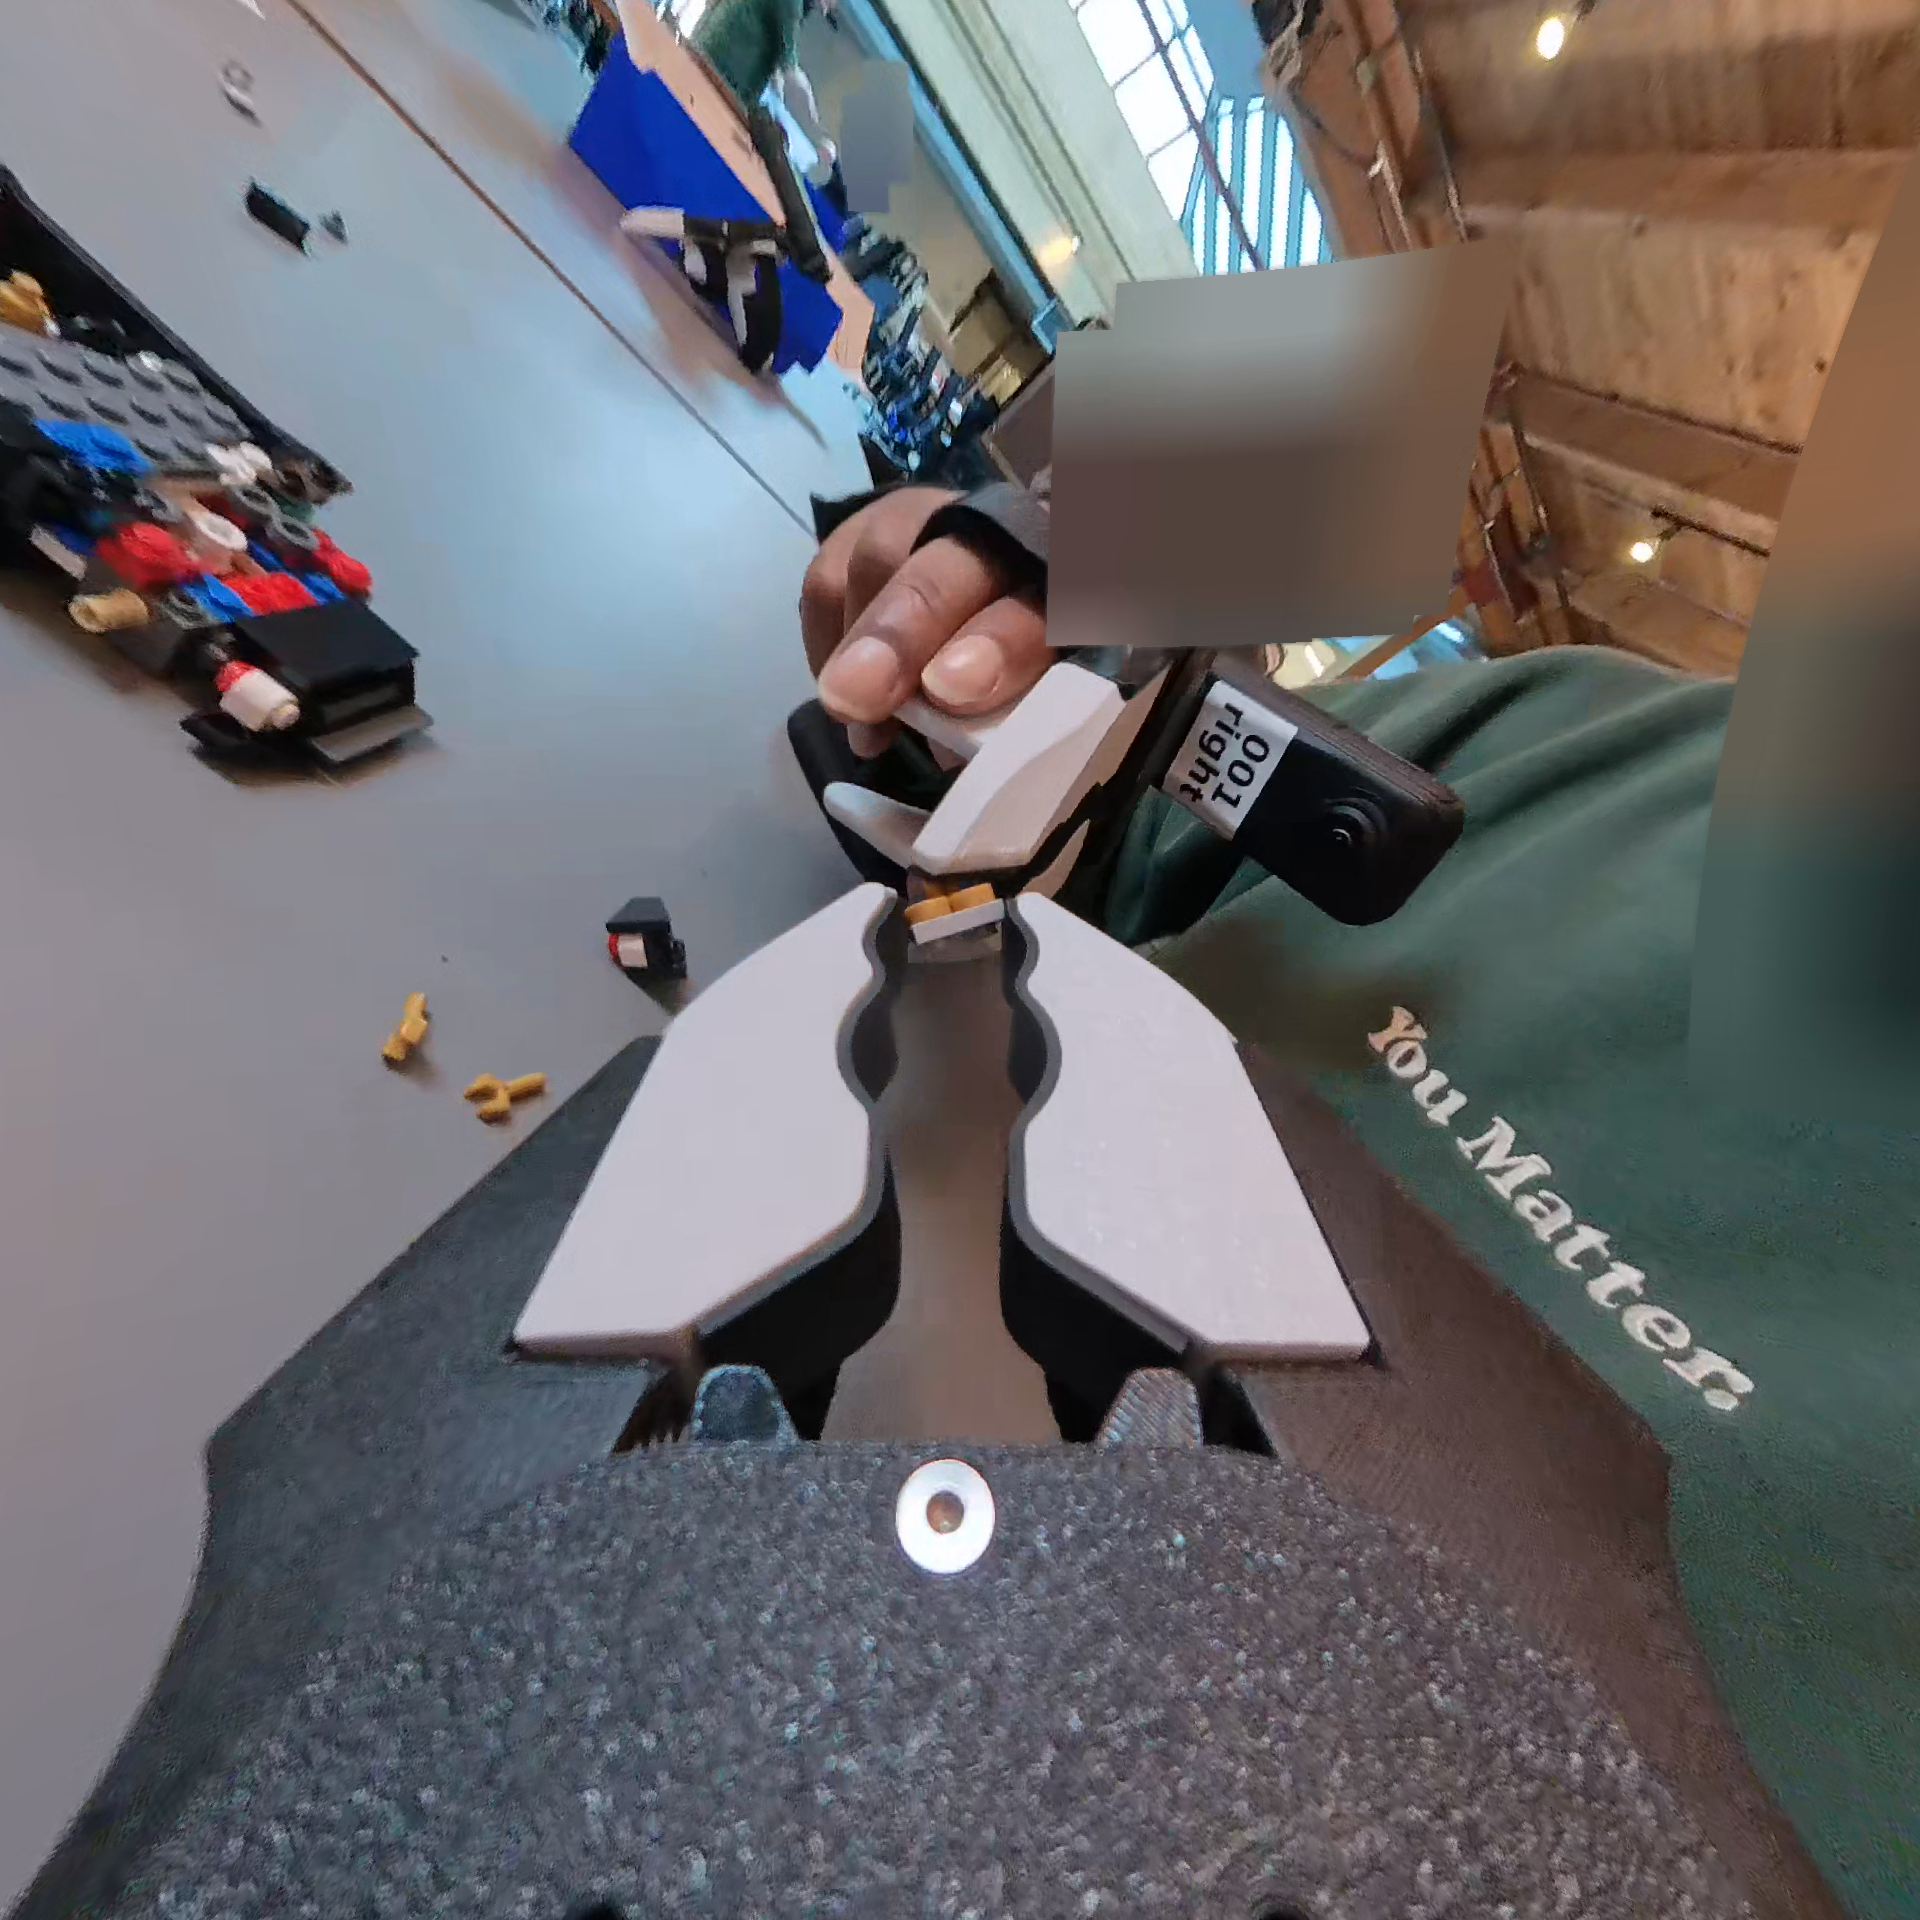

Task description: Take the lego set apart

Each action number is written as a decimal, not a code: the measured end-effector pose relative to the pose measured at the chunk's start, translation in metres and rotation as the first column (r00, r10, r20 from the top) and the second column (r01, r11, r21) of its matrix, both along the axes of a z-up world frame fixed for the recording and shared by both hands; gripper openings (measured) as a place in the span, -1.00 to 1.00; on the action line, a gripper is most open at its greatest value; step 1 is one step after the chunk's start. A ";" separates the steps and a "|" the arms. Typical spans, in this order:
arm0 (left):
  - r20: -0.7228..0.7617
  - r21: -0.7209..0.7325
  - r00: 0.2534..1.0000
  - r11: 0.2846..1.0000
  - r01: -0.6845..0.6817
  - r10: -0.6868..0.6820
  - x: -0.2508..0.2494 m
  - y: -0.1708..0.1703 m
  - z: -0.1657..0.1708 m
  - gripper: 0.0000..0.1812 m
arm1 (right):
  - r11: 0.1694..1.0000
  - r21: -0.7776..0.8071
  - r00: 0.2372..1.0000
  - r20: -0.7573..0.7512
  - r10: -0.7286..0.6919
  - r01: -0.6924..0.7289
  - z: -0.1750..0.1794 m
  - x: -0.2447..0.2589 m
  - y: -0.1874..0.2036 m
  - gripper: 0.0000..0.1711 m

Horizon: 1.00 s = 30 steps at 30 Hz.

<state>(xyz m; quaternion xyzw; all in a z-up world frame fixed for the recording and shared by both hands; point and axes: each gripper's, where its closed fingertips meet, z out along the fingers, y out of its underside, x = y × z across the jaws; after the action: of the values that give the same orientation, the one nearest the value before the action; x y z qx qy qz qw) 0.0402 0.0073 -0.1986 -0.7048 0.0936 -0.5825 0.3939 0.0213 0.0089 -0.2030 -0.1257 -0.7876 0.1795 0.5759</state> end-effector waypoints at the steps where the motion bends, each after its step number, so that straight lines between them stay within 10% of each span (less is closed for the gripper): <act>1: -0.011 -0.011 1.000 1.000 0.008 -0.008 0.002 -0.001 -0.003 -0.81 | 1.000 0.015 1.000 0.007 0.006 -0.006 -0.003 0.000 -0.002 -0.85; 30: -0.263 -0.047 0.950 0.982 -0.185 0.167 -0.020 0.014 -0.025 -0.82 | 0.985 -0.015 0.980 0.100 -0.171 0.174 -0.027 -0.015 0.018 -0.96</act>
<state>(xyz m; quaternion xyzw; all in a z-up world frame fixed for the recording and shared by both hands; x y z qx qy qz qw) 0.0205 0.0215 -0.2239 -0.7936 0.0600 -0.4515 0.4035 0.0063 0.0265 -0.2296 -0.2090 -0.7990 0.1317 0.5482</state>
